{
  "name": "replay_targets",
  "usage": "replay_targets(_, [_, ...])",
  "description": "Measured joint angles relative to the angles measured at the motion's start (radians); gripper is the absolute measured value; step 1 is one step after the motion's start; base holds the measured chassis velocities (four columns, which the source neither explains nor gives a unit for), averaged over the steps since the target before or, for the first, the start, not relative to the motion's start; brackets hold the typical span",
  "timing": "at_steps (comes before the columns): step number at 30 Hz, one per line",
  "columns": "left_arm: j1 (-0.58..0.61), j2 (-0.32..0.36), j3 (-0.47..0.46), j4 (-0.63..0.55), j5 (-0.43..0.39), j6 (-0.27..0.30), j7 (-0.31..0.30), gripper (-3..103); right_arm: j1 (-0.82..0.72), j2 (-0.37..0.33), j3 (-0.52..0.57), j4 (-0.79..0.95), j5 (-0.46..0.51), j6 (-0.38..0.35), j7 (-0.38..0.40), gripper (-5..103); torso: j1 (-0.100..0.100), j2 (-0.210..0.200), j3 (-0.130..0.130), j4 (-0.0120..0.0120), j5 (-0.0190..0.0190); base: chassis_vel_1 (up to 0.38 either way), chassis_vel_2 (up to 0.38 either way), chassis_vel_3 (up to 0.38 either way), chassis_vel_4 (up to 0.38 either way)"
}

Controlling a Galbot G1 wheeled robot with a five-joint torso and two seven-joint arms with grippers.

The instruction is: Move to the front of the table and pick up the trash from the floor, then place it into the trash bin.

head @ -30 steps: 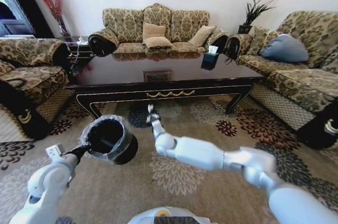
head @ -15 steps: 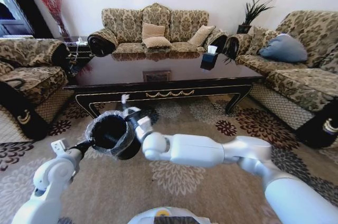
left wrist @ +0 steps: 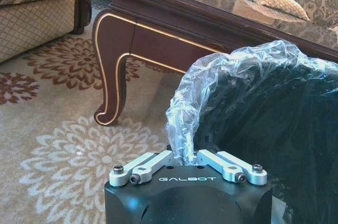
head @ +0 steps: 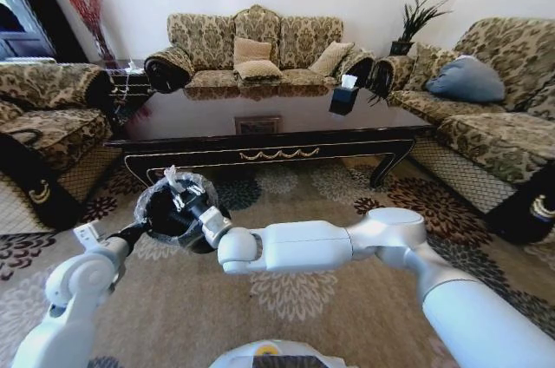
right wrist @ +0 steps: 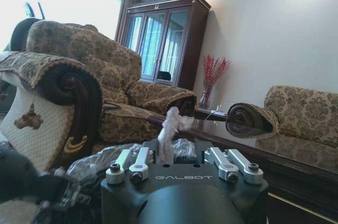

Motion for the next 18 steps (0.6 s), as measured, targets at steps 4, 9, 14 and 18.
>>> replay_targets(4, [0.007,0.001,-0.009,-0.002,-0.007,0.0,0.0,2,0.002,-0.007,-0.011,0.012,-0.001,-0.012,0.016,50,0.0,0.0,0.0,0.0001,0.0,0.0,0.0,0.0,0.0])
replay_targets(9, [0.01,0.005,-0.02,-0.007,-0.02,0.0,0.0,2,0.009,-0.028,-0.024,0.031,-0.004,-0.025,0.04,71,0.0,0.0,0.0,0.0,0.0002,0.0,0.0,0.0,0.0])
replay_targets(14, [0.004,0.006,-0.026,-0.007,-0.033,0.0,0.0,2,0.011,-0.061,-0.046,0.069,-0.007,-0.054,0.079,88,0.0,0.0,0.0,0.0,0.0001,0.0,0.0,0.0,0.0])
replay_targets(18, [-0.003,0.006,-0.036,-0.009,-0.047,0.0,-0.002,2,0.014,-0.084,-0.052,0.087,-0.009,-0.07,0.103,99,0.0,0.0,0.0,0.0,0.0002,0.0,0.0,0.0,0.0])
